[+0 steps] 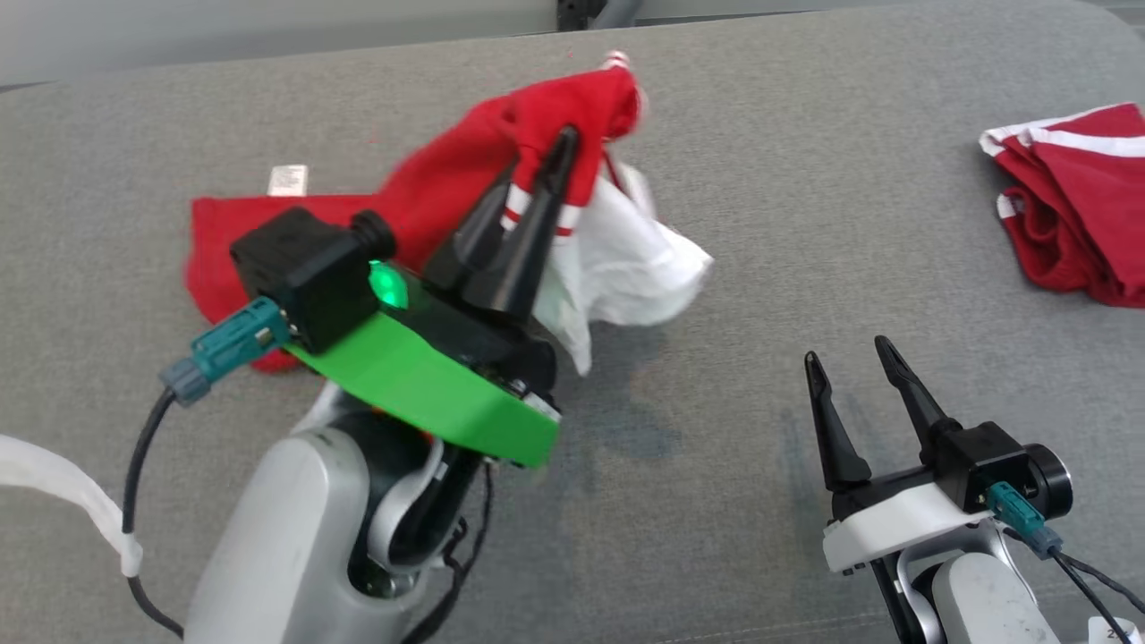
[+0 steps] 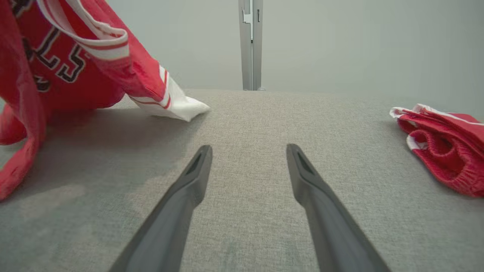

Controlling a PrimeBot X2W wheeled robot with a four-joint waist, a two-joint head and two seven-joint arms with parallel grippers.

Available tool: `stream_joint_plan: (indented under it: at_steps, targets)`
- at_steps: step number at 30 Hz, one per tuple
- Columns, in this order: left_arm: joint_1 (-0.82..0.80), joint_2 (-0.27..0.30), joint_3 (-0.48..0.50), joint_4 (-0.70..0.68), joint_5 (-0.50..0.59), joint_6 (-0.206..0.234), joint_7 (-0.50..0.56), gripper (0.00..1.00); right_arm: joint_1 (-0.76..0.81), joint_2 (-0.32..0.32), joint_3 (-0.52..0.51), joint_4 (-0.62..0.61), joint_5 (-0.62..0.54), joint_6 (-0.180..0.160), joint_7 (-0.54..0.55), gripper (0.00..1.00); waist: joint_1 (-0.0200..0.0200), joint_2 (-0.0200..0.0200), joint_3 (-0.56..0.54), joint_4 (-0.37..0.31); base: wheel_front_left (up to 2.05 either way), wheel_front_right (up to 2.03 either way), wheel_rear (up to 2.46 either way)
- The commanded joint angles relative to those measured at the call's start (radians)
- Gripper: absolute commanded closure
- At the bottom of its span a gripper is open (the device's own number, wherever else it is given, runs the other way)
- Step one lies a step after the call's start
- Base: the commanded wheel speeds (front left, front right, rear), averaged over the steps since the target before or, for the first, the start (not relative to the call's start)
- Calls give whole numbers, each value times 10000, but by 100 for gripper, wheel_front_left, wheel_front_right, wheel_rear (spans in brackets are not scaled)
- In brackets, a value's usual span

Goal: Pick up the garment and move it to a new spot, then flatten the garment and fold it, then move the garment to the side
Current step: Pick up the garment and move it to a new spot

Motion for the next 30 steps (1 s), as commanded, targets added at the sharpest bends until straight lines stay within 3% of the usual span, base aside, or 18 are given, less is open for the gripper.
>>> stream_joint_plan:
  at_steps: [1,4,7,13,20,23,25,26,30]
  targets:
    - [197,-88,-183,-309,-293,130,191,100,35,-1,3,2,89,-20,-27,0,0,51,-243,-802,0,0,0]
    - [171,-234,-797,-650,-457,402,602,100,-67,2,-4,-13,264,-20,-27,0,0,51,-112,-1223,0,0,0]
    - [-99,-322,-1463,-28,-574,596,772,100,-199,1,54,2,416,-20,-27,0,0,51,112,-1633,0,0,0]
    - [-972,-372,-2211,3035,-559,860,253,100,-458,4,251,69,759,-20,-27,0,0,51,582,-2429,0,0,0]
    - [-1720,-372,-2942,6705,-590,692,-621,100,-508,7,279,170,972,-20,-27,0,0,51,895,-2983,0,0,0]
    - [-1868,-377,-3093,7535,-854,555,-1117,100,-472,6,192,175,1007,-20,-27,0,0,51,923,-2981,0,0,0]
    - [-1981,-377,-3208,7759,-1192,515,-1484,46,-383,3,79,212,980,-20,-27,0,0,51,910,-2862,0,0,0]
    - [-2021,-373,-3235,7815,-1383,555,-1695,0,-356,8,81,235,960,-20,-29,0,0,51,889,-2803,0,0,0]
    - [-2184,-386,-3405,7708,-2005,783,-2360,0,-298,-9,21,275,868,-20,-27,0,0,51,689,-2507,0,0,0]
